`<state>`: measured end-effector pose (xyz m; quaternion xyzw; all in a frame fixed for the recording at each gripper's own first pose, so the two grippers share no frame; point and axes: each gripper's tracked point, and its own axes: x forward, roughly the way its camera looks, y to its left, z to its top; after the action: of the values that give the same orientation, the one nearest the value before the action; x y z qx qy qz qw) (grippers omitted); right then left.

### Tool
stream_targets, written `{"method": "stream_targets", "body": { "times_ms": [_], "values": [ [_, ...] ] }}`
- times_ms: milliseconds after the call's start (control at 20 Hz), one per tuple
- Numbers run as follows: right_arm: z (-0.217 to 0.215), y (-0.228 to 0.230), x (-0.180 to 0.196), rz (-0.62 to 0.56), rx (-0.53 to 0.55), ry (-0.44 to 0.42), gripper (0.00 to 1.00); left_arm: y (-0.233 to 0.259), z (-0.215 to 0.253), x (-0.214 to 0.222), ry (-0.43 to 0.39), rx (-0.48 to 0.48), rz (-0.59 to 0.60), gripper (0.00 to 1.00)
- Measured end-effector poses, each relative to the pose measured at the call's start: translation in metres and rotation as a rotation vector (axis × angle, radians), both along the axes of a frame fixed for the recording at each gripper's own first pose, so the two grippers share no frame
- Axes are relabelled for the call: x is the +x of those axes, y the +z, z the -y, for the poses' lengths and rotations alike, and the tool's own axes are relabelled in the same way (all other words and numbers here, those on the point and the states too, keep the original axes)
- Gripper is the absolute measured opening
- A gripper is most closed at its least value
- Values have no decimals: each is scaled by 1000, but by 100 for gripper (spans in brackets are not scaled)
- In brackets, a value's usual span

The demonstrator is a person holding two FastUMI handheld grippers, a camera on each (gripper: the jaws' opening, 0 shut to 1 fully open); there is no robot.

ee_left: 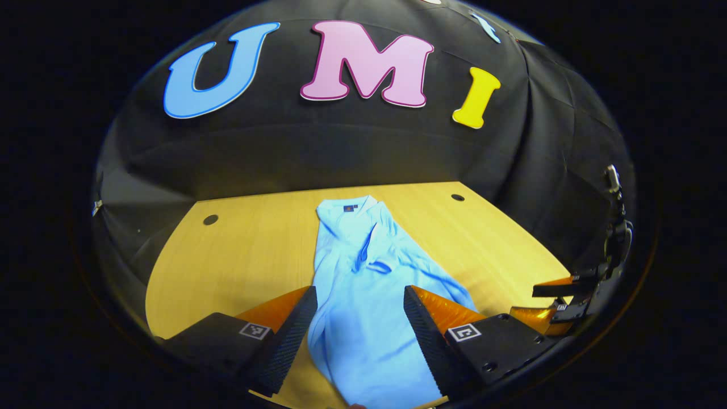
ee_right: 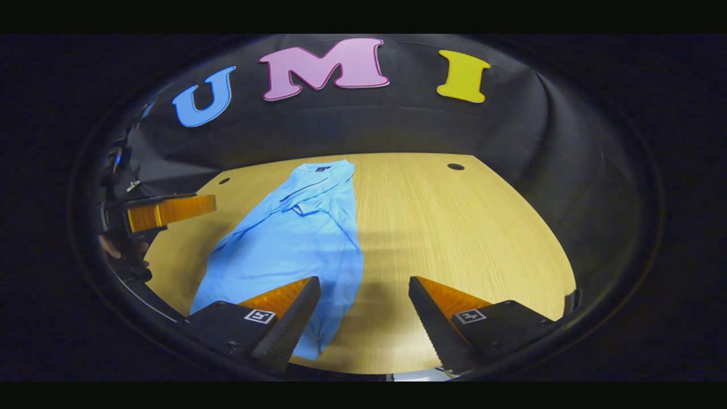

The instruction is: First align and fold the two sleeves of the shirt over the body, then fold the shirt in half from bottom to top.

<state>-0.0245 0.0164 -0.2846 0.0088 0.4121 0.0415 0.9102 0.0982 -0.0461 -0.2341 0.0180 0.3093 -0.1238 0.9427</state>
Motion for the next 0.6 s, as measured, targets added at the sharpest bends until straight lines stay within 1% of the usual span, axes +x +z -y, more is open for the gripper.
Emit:
{"method": "stream_targets", "body": {
  "times_ms": [150, 200, 250, 300, 350, 450, 600],
  "values": [
    [-14, -5, -28, -31, 6, 8, 98, -25, -6, -55, 12, -8, -59, 98],
    [-18, -11, -37, -47, 11, 11, 96, -37, -9, -70, 22, -6, -84, 97],
    [-21, -17, -45, -63, 10, 10, 98, -47, -12, -84, 50, -11, -110, 97],
    [-24, -23, -52, -78, 13, 3, 95, -57, -14, -96, 74, -25, -140, 98],
    [-28, -30, -58, -95, 21, -2, 98, -67, -16, -105, 97, -34, -162, 98],
    [-32, -43, -68, -119, 20, -15, 99, -82, -23, -116, 130, -23, -184, 98],
    [-40, -59, -75, -144, 27, -25, 99, -102, -26, -136, 114, 22, -228, 98]
  ]
}}
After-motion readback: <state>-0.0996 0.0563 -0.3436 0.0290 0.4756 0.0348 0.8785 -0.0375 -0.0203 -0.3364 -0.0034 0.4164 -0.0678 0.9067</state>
